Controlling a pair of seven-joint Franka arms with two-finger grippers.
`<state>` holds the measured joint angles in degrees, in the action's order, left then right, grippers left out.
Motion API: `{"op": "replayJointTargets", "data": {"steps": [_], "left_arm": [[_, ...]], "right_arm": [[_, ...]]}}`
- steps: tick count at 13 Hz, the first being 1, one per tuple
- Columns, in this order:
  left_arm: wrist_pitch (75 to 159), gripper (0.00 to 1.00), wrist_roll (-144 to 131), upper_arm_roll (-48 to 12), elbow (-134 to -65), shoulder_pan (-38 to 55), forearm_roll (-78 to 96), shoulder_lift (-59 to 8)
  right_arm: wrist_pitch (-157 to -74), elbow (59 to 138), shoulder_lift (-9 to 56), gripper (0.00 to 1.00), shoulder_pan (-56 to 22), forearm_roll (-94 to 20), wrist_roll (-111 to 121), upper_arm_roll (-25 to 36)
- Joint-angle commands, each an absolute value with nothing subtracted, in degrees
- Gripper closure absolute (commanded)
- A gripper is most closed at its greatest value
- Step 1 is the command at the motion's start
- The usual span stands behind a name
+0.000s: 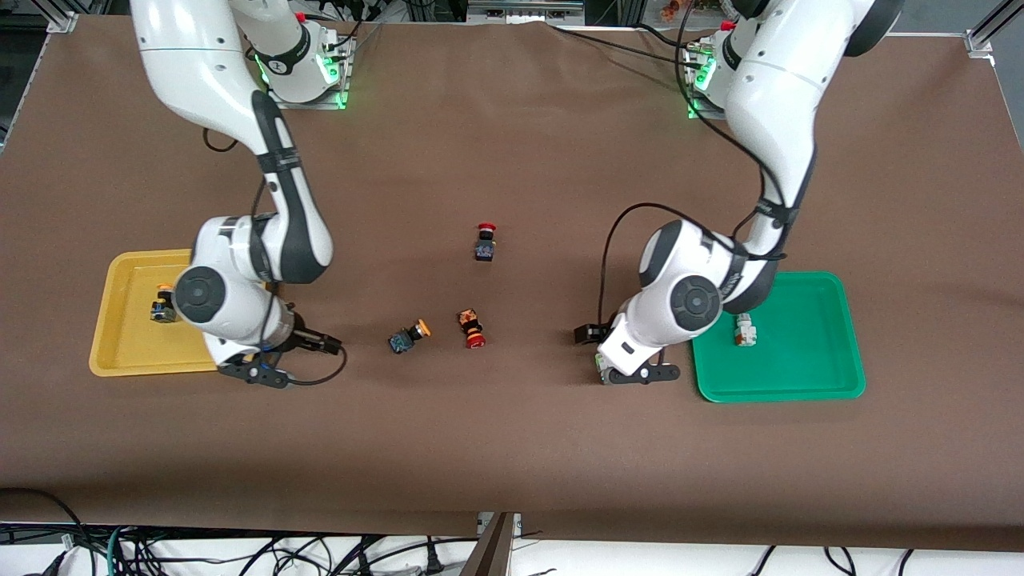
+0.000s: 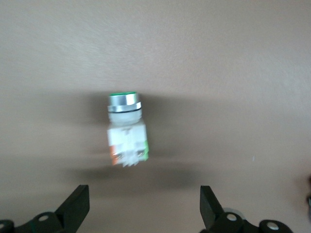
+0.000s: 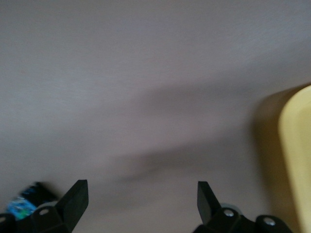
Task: Place green and yellow buttons in trays
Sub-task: 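Grasp another blue button with the right gripper while the left grasps a white one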
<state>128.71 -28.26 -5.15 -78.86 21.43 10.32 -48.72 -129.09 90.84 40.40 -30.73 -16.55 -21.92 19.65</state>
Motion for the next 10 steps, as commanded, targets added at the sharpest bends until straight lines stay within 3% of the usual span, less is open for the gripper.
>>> {"op": "replayJointTargets", "data": {"steps": [1, 2, 4, 6, 8, 9, 10], "left_arm": [[130.3, 0.0, -30.4, -4.0, -75.8, 22.1, 11.4, -52.0], [131.4, 0.0, -30.7, -4.0, -75.8, 22.1, 11.4, -52.3], [132.4, 0.23, -30.0, -3.9, -75.8, 21.7, 11.2, -52.9], [133.1, 0.39, -28.9, -3.9, -75.8, 21.4, 11.2, -53.1], [133.2, 0.65, -26.6, -3.9, -75.8, 20.8, 11.2, -53.4], [133.2, 0.89, -25.8, -3.9, -75.9, 20.6, 11.2, -53.5], [133.2, 1.0, -25.5, -3.9, -76.0, 20.4, 11.1, -53.5]], "right_arm": [[-131.4, 87.5, 43.6, 0.01, -34.8, -17.1, -32.1, 20.5], [-132.6, 87.4, 44.4, 0.01, -36.1, -17.1, -35.0, 20.5], [-135.2, 86.5, 45.8, 0.01, -38.2, -17.1, -41.2, 20.5], [-135.3, 85.5, 47.2, 0.01, -40.1, -17.1, -47.1, 20.5], [-137.3, 85.4, 48.5, 0.01, -41.6, -17.1, -51.1, 20.5], [-137.8, 85.4, 48.8, 0.01, -41.9, -17.1, -51.8, 20.5], [-137.9, 85.4, 49.0, 0.01, -41.9, -17.1, -52.1, 20.5]]}}
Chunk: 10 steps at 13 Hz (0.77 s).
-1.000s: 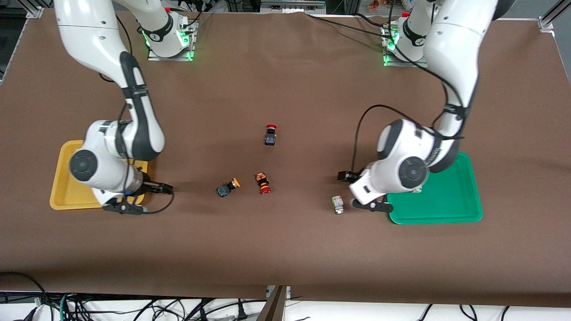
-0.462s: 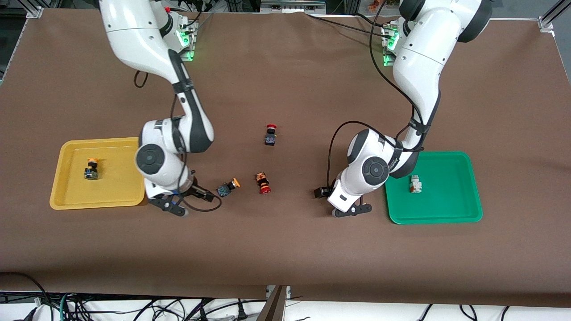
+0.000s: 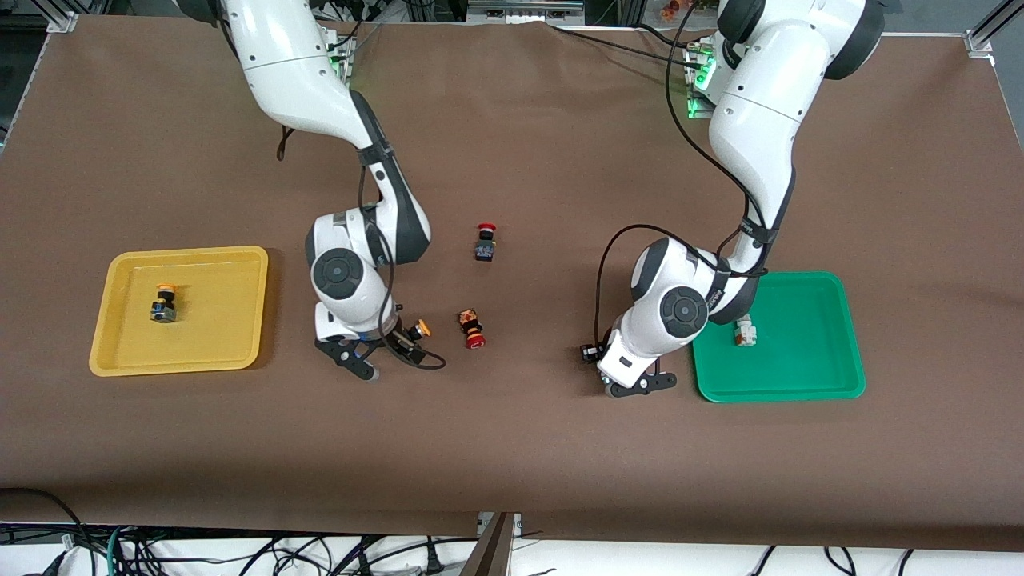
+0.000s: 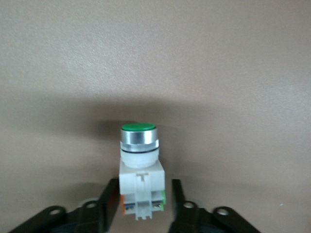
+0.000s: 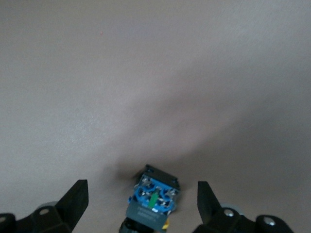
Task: Place green and yellow buttons in trays
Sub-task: 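Grasp another blue button with the right gripper while the left grasps a white one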
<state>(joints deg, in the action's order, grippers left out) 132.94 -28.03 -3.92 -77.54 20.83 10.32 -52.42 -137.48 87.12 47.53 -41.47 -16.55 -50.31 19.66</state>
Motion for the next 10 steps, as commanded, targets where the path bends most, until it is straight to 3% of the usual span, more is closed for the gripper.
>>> {"op": "replayJointTargets", "data": {"steps": [1, 3, 4, 6, 8, 9, 10], "left_arm": [[133.2, 1.0, -25.2, -3.9, -76.0, 20.2, 10.9, -53.4], [133.1, 1.0, -18.4, -3.8, -75.9, 19.0, 10.9, -52.5], [132.2, 1.0, -15.9, -4.0, -76.0, 17.2, 11.2, -51.8], [126.6, 1.0, -13.7, -4.4, -77.3, 14.9, 11.2, -48.4], [118.4, 1.0, -7.9, -4.4, -77.3, 12.0, 11.3, -45.2], [115.3, 1.0, -4.1, -4.3, -77.3, 10.0, 11.3, -44.1], [111.9, 1.0, -0.1, -4.3, -77.2, 7.1, 11.2, -43.3]], "right_arm": [[-138.0, 85.4, 49.3, 0.01, -42.0, -17.1, -52.7, 20.4], [-138.1, 85.5, 50.0, 0.01, -42.4, -17.1, -53.0, 20.5], [-138.1, 85.5, 50.0, 0.09, -42.5, -17.1, -52.8, 20.4], [-138.1, 85.5, 50.0, 0.51, -42.5, -17.1, -52.1, 20.4], [-138.0, 85.5, 49.7, 0.84, -42.5, -17.1, -51.4, 20.5], [-137.6, 85.5, 49.6, 0.96, -42.5, -16.9, -51.3, 20.5], [-137.4, 85.5, 49.3, 1.0, -42.4, -16.7, -50.6, 20.5]]}}
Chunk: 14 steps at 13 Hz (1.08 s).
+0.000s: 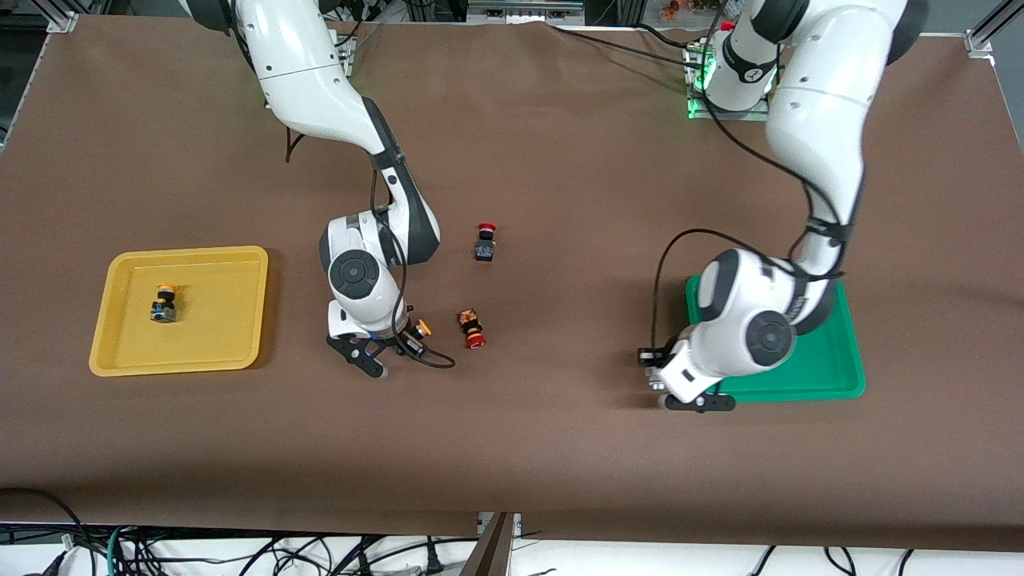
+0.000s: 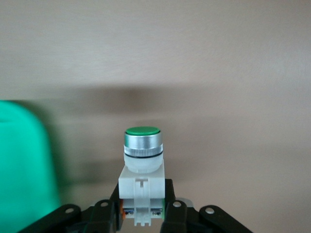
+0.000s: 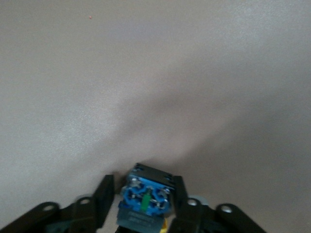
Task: Place green and yellow buttons in trays
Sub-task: 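Carry the blue button to the yellow tray while the left carries white to green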
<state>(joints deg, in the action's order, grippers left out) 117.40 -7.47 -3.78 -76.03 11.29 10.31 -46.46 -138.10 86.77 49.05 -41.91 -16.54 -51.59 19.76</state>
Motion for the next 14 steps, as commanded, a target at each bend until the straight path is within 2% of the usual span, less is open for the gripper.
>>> {"op": "replayJointTargets", "data": {"steps": [1, 3, 6, 8, 9, 10, 13, 14], "left_arm": [[108.6, 1.0, 4.6, -4.3, -77.0, 4.2, 10.8, -42.6], [105.3, 1.0, 13.7, -4.0, -77.2, -1.0, 10.7, -42.4], [104.8, 1.0, 23.4, -3.6, -77.5, -7.3, 7.4, -42.6], [104.6, 0.99, 24.8, -3.6, -78.2, -9.0, 5.0, -42.6], [103.7, 0.33, 24.9, -3.6, -78.3, -9.2, 4.5, -42.6], [102.1, 0.0, 25.0, -3.8, -78.3, -9.2, 4.5, -42.6], [98.7, 0.0, 24.3, -4.5, -77.2, -8.4, 4.3, -42.1], [97.5, 0.0, 24.3, -4.6, -77.0, -7.9, 4.0, -39.9]], "right_arm": [[-136.9, 85.5, 49.0, 1.0, -42.2, -16.7, -49.1, 20.6], [-132.6, 85.4, 47.5, 1.0, -41.7, -17.1, -41.9, 21.2], [-124.9, 85.6, 44.9, 1.0, -38.1, -17.2, -28.5, 22.3], [-121.0, 86.4, 43.9, 1.0, -37.7, -17.2, -18.9, 25.9], [-119.7, 87.0, 43.8, 1.0, -37.6, -17.2, -13.6, 28.1], [-119.4, 87.7, 43.7, 1.0, -37.4, -17.3, -8.8, 29.9], [-119.3, 89.6, 43.4, 1.0, -34.8, -17.7, 3.9, 32.9], [-119.3, 91.0, 42.3, 1.0, -32.5, -18.6, 8.5, 32.9]]}}
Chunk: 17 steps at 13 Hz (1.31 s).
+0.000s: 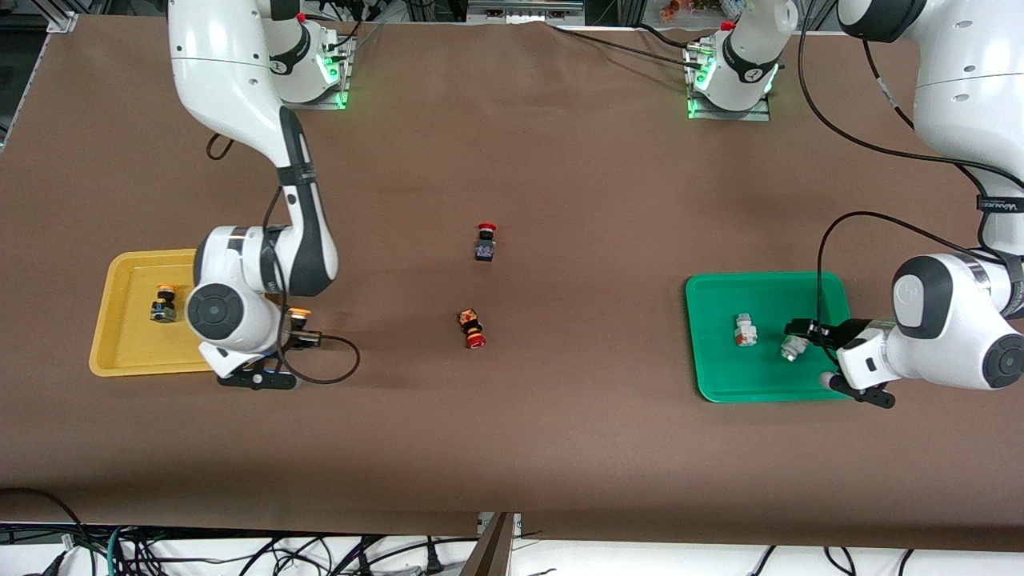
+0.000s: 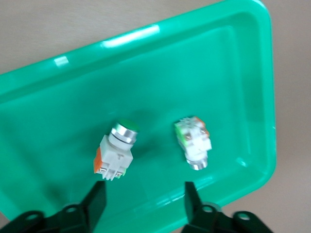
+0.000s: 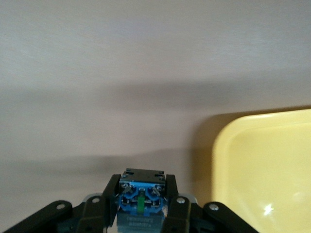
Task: Place green and yellow buttons in trays
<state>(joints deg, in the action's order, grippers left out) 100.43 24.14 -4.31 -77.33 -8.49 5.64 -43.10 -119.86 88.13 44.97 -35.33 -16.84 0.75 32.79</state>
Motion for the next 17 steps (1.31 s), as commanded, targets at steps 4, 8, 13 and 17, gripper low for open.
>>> {"op": "replayJointTargets", "data": {"steps": [4, 8, 13, 17], "left_arm": [[93.1, 0.0, 20.4, -4.8, -77.0, -4.7, 2.4, -29.8], [87.0, 0.0, 17.2, -5.7, -77.0, -2.9, 2.5, -20.8], [79.0, 0.0, 13.1, -7.3, -77.0, -2.9, 2.9, -12.5], [78.1, 0.0, 9.3, -7.2, -81.6, -2.5, 2.1, -5.8]], "right_arm": [[-119.3, 96.6, 39.2, 1.0, -27.7, -19.1, 19.4, 32.9], [-120.0, 99.8, 37.9, 1.0, -23.1, -19.2, 26.3, 32.9], [-124.6, 104.7, 37.5, 1.0, -22.6, -20.8, 27.7, 32.9], [-126.2, 105.3, 37.8, 0.44, -22.2, -22.4, 28.3, 32.9]]}}
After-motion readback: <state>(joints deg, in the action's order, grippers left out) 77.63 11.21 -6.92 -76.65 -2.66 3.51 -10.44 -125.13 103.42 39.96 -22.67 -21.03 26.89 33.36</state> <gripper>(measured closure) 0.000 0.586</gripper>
